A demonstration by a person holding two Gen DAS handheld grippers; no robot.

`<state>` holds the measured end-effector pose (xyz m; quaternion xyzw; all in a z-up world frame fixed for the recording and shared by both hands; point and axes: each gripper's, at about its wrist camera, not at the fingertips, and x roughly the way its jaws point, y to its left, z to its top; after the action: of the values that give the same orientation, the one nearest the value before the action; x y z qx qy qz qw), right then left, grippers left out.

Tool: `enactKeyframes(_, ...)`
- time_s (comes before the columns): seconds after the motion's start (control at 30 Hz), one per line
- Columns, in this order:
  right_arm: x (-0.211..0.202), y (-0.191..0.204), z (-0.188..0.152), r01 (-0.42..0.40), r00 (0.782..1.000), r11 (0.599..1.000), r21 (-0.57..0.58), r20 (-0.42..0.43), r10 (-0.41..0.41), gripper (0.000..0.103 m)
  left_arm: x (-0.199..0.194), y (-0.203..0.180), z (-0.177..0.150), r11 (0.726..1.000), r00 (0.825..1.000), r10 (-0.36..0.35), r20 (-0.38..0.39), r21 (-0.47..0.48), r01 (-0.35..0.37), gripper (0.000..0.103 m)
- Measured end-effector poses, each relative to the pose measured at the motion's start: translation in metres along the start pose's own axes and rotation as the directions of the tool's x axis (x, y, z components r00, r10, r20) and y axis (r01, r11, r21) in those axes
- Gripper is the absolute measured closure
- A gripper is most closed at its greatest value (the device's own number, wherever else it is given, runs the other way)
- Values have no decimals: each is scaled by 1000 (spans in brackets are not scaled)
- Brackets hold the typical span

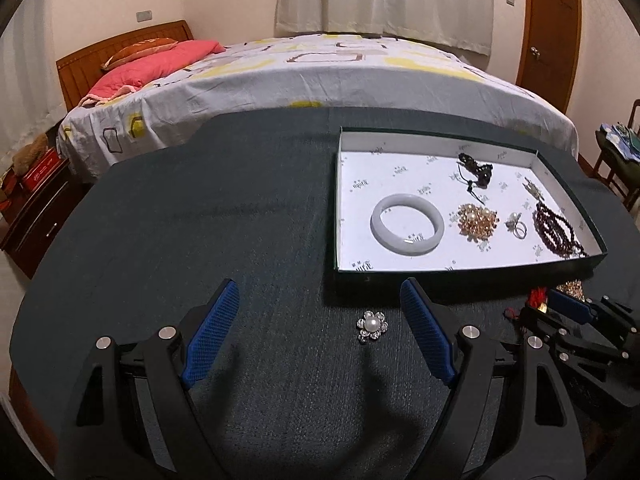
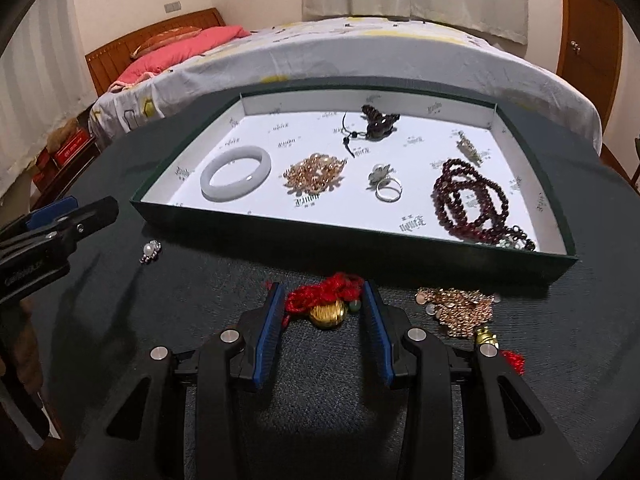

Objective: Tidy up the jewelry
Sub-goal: 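Grasp the red knot gold-coin charm with the right gripper while the left grasps the pearl flower brooch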

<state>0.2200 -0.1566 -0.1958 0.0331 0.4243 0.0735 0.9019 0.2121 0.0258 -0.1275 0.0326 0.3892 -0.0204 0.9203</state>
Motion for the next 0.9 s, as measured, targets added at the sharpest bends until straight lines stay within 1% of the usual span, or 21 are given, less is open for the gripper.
enactKeyframes(0.13,-1,1,-2,1,1000,1000,-8,4,-1,63,4,0,-2,1000,1000,-14,-18,-8,13,22)
enactKeyframes(0.2,-1,-1,-2,-6,1000,1000,0,6,6,64,5,-1,-4,1000,1000,-15,-21,-9,15,22)
enactKeyframes(0.33,-1,-5,-2,-39,999,999,25,7,39,78,5,-4,-5,1000,1000,-8,-22,1,8,22)
enactKeyframes(0.43,-2,-5,-3,-61,998,998,29,7,61,85,7,-5,-6,1000,1000,-6,-26,4,6,22)
enactKeyframes(0.47,-2,-5,-3,-65,998,997,30,7,65,86,7,-5,-7,1000,1000,-4,-27,5,4,22)
enactKeyframes(0.7,-3,-8,-4,-80,997,996,46,13,80,88,12,-4,-8,1000,999,2,-37,-1,-2,22)
enactKeyframes(0.9,-10,-12,-4,-78,997,996,50,28,77,89,15,-9,-9,1000,999,-3,-40,6,3,22)
